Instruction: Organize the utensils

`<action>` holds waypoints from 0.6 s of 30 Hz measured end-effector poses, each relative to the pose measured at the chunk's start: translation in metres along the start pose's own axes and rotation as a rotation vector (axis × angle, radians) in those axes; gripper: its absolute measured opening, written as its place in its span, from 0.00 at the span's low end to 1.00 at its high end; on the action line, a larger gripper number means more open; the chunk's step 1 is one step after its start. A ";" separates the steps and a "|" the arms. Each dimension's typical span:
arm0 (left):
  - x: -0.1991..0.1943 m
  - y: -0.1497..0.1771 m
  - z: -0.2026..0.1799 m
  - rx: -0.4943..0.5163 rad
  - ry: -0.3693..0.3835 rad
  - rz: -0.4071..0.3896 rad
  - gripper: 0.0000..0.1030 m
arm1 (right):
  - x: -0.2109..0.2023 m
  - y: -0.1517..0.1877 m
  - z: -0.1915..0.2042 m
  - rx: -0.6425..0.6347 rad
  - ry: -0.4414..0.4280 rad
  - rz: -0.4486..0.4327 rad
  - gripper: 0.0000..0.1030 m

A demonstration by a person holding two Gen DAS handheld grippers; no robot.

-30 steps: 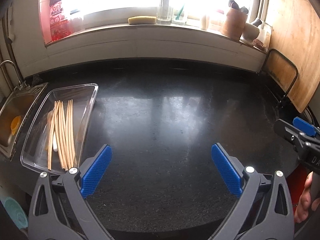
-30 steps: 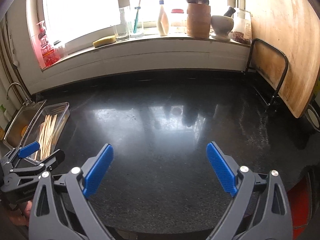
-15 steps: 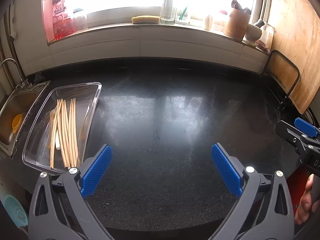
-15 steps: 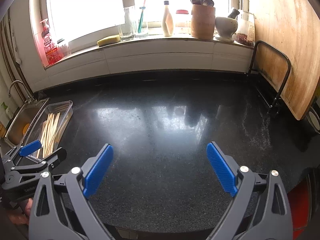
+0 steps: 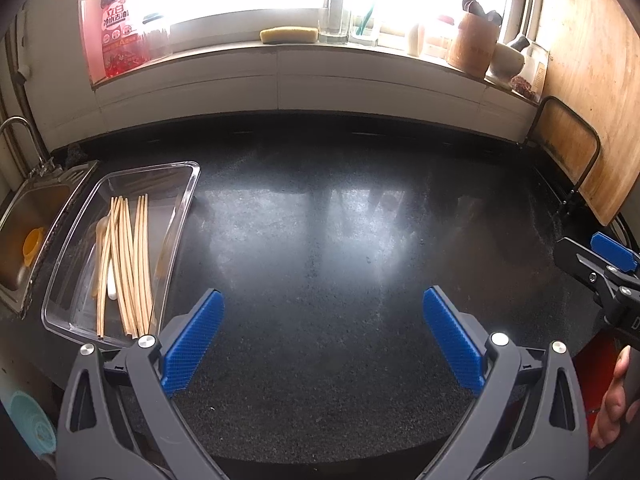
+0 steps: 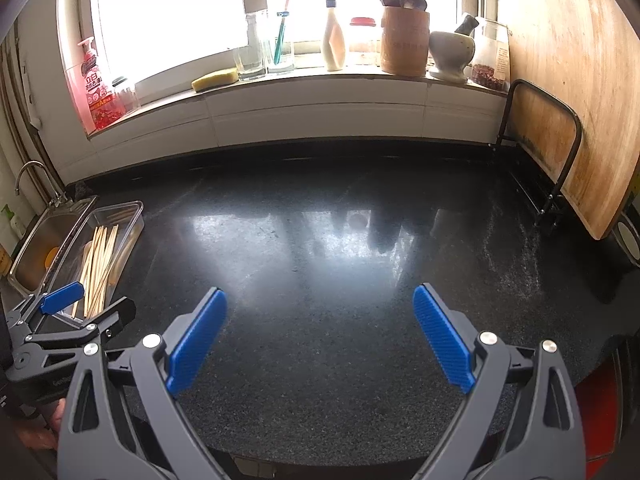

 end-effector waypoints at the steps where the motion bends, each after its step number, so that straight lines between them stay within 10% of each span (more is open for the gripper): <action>1: 0.000 0.000 0.000 0.000 -0.001 0.001 0.94 | 0.000 0.000 0.000 -0.001 -0.001 0.000 0.89; 18: 0.001 0.003 0.002 -0.002 0.001 0.004 0.94 | -0.001 -0.001 0.004 -0.008 0.000 0.001 0.89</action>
Point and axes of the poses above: each gripper's, at about its wrist camera, not at the fingertips, and x roughly the way its jaws point, z to its left, y to its underside, the point moved 2 cm from there along x, roughly the way its jaws point, and after that the axes turned 6 degrees about z, right-handed, at the moved point
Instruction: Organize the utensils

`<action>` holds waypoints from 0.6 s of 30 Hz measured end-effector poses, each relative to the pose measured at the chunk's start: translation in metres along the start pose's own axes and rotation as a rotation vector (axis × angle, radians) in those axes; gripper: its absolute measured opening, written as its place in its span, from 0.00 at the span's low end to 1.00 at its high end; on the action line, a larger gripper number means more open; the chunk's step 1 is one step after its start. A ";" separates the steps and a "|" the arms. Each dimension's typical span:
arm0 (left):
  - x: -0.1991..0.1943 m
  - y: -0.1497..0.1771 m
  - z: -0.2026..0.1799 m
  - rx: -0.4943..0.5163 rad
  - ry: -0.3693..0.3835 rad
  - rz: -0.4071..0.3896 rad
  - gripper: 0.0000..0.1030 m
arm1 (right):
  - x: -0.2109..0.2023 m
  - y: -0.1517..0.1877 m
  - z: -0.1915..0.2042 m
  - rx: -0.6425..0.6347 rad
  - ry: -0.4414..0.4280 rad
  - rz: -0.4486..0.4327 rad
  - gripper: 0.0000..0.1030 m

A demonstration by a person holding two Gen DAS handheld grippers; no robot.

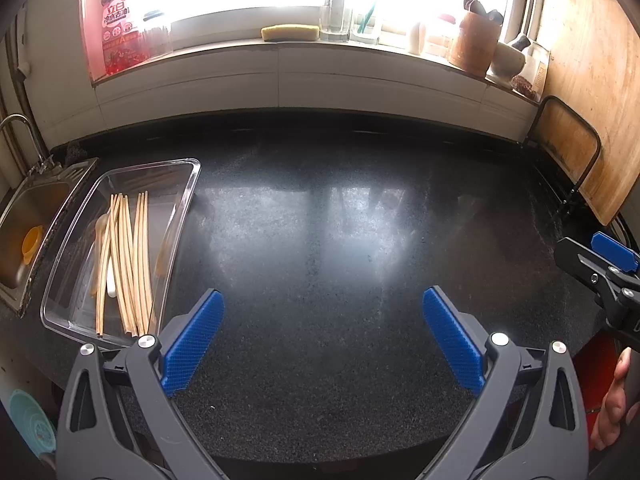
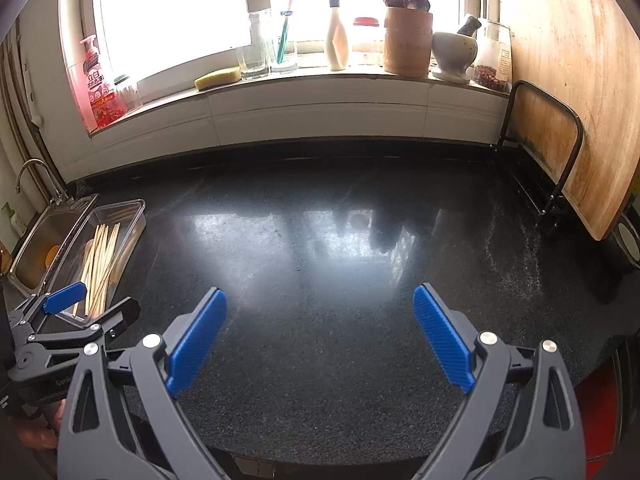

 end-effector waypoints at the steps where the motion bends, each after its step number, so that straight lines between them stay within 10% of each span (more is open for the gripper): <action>1: 0.000 0.000 0.000 -0.001 0.000 0.000 0.94 | 0.000 0.000 0.001 0.000 0.000 0.000 0.89; 18: 0.000 0.001 -0.001 -0.002 0.000 0.002 0.94 | -0.001 0.000 0.002 0.001 -0.003 -0.002 0.89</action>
Point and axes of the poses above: each gripper's, at about its wrist camera, not at the fingertips, and x roughly the way its jaws point, z to its left, y to its underside, the point moved 2 cm from there along x, roughly the way its jaws point, and after that the axes turned 6 degrees about z, right-handed, at the moved point
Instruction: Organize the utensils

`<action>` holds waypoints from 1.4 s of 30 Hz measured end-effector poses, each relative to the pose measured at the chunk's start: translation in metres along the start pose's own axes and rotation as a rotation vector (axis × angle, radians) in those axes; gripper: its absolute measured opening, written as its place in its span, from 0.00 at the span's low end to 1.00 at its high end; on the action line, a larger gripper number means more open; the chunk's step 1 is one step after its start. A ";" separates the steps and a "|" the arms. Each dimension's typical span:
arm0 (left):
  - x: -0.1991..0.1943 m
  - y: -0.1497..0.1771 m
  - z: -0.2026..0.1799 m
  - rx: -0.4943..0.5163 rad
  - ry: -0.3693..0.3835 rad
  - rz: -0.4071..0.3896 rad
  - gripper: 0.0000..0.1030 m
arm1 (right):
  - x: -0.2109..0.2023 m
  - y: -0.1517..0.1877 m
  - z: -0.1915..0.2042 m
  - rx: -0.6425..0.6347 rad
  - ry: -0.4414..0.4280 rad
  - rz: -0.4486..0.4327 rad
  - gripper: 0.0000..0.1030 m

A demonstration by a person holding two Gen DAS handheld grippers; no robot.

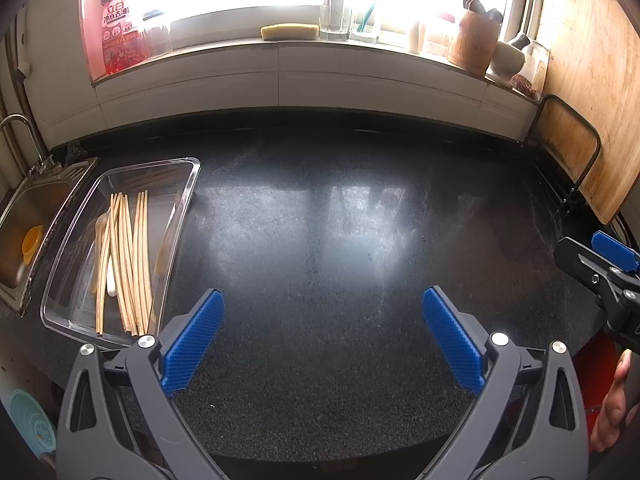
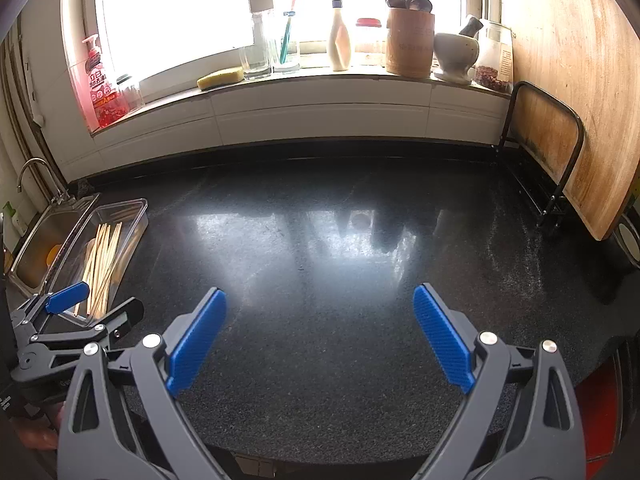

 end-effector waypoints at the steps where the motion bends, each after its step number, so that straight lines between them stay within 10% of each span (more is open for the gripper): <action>1: 0.000 0.000 0.000 0.001 0.001 0.001 0.94 | 0.000 0.000 0.000 -0.001 -0.001 0.001 0.89; 42: -0.001 -0.003 -0.006 0.024 0.029 0.013 0.94 | 0.002 0.001 0.000 0.004 -0.002 0.001 0.89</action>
Point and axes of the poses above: each gripper's, at about its wrist camera, not at the fingertips, and x roughly the way its jaws point, z to its left, y to its underside, the point moved 2 cm from there along x, roughly the way its jaws point, and after that the axes turned 6 degrees about z, right-handed, at the moved point
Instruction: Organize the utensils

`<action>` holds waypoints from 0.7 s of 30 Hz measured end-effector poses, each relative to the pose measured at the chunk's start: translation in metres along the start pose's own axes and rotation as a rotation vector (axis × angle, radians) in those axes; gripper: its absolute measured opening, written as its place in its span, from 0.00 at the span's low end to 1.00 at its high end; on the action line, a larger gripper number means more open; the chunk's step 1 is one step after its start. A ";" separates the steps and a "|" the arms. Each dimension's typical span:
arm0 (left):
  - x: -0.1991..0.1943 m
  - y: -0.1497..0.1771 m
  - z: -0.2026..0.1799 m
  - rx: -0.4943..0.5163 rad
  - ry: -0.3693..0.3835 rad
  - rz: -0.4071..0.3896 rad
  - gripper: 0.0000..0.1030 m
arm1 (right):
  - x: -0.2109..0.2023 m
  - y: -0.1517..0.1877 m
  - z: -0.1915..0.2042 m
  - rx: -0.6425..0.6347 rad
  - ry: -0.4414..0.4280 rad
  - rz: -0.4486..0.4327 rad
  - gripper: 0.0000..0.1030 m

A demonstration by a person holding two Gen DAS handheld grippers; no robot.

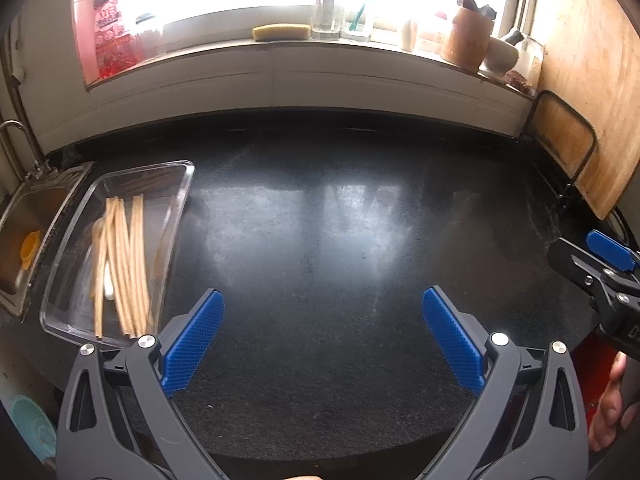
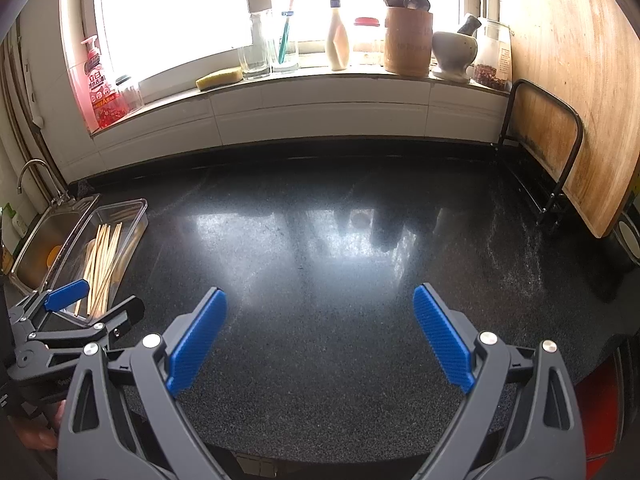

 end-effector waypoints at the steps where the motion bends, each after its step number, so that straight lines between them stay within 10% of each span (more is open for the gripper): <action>1: 0.001 0.000 -0.001 0.004 0.004 0.003 0.94 | 0.000 0.000 0.000 0.001 0.000 0.001 0.89; 21: -0.004 -0.002 0.002 -0.022 -0.084 -0.033 0.94 | 0.000 0.001 -0.004 0.004 -0.006 -0.005 0.89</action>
Point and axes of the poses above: each gripper's, at about its wrist camera, not at the fingertips, and x roughly the way its jaws point, z to its left, y to its underside, the point moved 2 cm from there along x, roughly the way its jaws point, and after that the axes turned 6 degrees about z, right-handed, at the moved point
